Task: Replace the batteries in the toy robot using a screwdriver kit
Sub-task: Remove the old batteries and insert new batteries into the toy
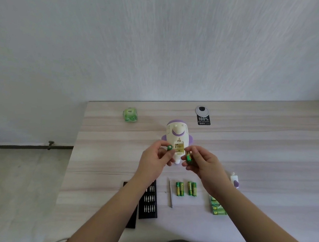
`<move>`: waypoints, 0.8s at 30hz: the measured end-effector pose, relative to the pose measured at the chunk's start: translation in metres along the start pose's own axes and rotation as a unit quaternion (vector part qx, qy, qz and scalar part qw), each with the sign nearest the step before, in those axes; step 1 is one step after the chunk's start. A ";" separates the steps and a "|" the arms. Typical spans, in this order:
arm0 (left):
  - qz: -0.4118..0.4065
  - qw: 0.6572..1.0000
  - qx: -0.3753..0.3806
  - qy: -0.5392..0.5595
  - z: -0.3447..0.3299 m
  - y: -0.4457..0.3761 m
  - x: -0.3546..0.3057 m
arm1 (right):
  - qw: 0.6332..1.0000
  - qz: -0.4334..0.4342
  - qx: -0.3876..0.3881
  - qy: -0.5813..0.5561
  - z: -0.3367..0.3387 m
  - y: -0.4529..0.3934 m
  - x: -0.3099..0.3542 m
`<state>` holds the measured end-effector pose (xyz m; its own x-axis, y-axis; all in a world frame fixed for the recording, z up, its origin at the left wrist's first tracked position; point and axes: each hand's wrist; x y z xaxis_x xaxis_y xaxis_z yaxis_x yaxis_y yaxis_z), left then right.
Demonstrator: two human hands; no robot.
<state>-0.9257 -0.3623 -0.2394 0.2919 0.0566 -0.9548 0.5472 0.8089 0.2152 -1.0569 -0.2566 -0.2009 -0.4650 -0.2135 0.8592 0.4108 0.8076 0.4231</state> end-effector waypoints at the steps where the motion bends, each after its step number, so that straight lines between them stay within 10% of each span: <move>1: -0.007 1.000 -0.010 -0.025 0.000 -0.002 0.003 | 1.000 -0.003 0.008 -0.016 0.000 -0.001 -0.001; 24: -0.072 0.987 -0.083 -0.114 -0.019 -0.035 0.014 | 0.934 0.105 -0.107 0.325 0.019 -0.062 -0.023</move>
<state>-0.9550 -0.3786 -0.2644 0.3995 -0.1848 -0.8979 0.4648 0.8851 0.0247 -1.0867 -0.2907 -0.2523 0.1900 -0.4072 0.8934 0.6194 0.7557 0.2127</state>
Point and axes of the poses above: each hand's wrist, its own y-axis away from the middle knuckle, its own z-axis out of the back of the hand, x = y × z, and after that the axes turned 1 degree about -y, right-handed
